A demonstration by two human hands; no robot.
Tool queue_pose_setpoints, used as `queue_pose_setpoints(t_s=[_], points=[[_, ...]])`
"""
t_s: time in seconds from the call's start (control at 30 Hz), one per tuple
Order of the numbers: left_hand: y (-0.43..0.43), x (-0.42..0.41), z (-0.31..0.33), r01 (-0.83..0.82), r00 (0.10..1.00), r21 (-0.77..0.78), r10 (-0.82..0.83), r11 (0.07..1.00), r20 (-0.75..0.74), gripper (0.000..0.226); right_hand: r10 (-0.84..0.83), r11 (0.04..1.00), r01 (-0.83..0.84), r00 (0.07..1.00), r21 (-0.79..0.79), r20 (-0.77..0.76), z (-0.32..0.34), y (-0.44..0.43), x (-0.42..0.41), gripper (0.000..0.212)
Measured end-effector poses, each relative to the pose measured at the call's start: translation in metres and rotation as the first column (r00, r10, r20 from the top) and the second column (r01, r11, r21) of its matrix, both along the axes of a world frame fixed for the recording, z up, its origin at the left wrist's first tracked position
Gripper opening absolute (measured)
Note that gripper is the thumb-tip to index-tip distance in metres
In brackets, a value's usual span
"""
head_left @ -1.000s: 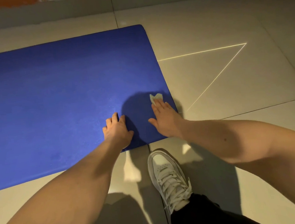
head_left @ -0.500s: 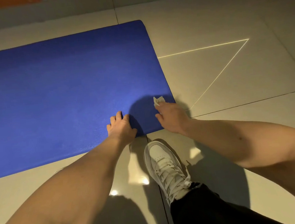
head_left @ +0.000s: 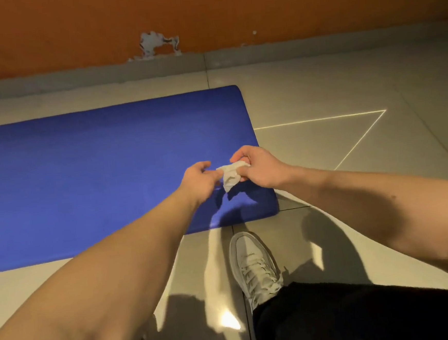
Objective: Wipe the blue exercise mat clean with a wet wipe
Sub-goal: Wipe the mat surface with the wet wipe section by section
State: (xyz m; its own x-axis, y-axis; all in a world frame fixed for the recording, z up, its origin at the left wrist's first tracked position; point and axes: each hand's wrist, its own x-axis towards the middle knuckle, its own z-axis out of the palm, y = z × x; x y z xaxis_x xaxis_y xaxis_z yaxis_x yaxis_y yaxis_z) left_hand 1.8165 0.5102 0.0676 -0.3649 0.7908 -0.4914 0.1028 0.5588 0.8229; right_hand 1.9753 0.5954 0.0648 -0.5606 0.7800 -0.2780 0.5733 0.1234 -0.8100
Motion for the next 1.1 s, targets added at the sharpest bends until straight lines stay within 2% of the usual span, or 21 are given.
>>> queue_pose_setpoints(t_s=[0.17, 0.27, 0.37, 0.47, 0.6, 0.7, 0.8, 0.87, 1.1], points=[[-0.004, 0.002, 0.045, -0.06, 0.998, 0.086, 0.059, 0.994, 0.008, 0.025, -0.027, 0.998, 0.024, 0.999, -0.05, -0.046, 0.047, 0.0, -0.009, 0.02], [-0.008, 0.003, 0.067, -0.077, 0.995, 0.129, 0.085, 0.989, -0.059, 0.015, -0.071, 0.997, 0.072, 0.997, -0.04, 0.03, 0.069, 0.0, -0.012, 0.024], [-0.016, 0.006, 0.087, -0.086, 0.988, 0.173, 0.106, 0.981, -0.109, 0.014, -0.089, 0.996, 0.09, 0.992, -0.011, 0.085, 0.101, 0.002, -0.015, 0.025], [-0.024, 0.012, 0.107, -0.095, 0.983, 0.197, 0.123, 0.976, -0.133, 0.018, -0.061, 0.997, 0.065, 0.992, -0.032, 0.114, 0.138, 0.002, -0.018, 0.009], [-0.031, 0.016, 0.123, -0.131, 0.975, 0.225, 0.166, 0.965, -0.144, 0.022, -0.034, 0.998, 0.042, 0.982, -0.042, 0.185, 0.162, -0.002, -0.023, 0.02], [-0.028, 0.02, 0.125, -0.174, 0.968, 0.259, 0.213, 0.95, -0.13, 0.023, -0.037, 0.978, 0.063, 0.991, -0.198, 0.131, 0.166, -0.002, -0.024, 0.022], [-0.028, 0.034, 0.125, -0.19, 0.968, 0.262, 0.225, 0.946, -0.11, 0.022, -0.035, 0.912, 0.061, 0.997, -0.406, 0.072, 0.165, -0.005, -0.021, 0.026], [-0.029, 0.042, 0.123, -0.181, 0.971, 0.263, 0.214, 0.948, -0.103, 0.017, -0.057, 0.873, 0.071, 0.997, -0.483, 0.043, 0.163, -0.005, -0.017, 0.027], [-0.025, 0.059, 0.1, -0.111, 0.987, 0.203, 0.131, 0.973, -0.088, 0.011, -0.022, 0.894, 0.071, 0.993, -0.442, 0.117, 0.125, 0.008, -0.008, 0.021]])
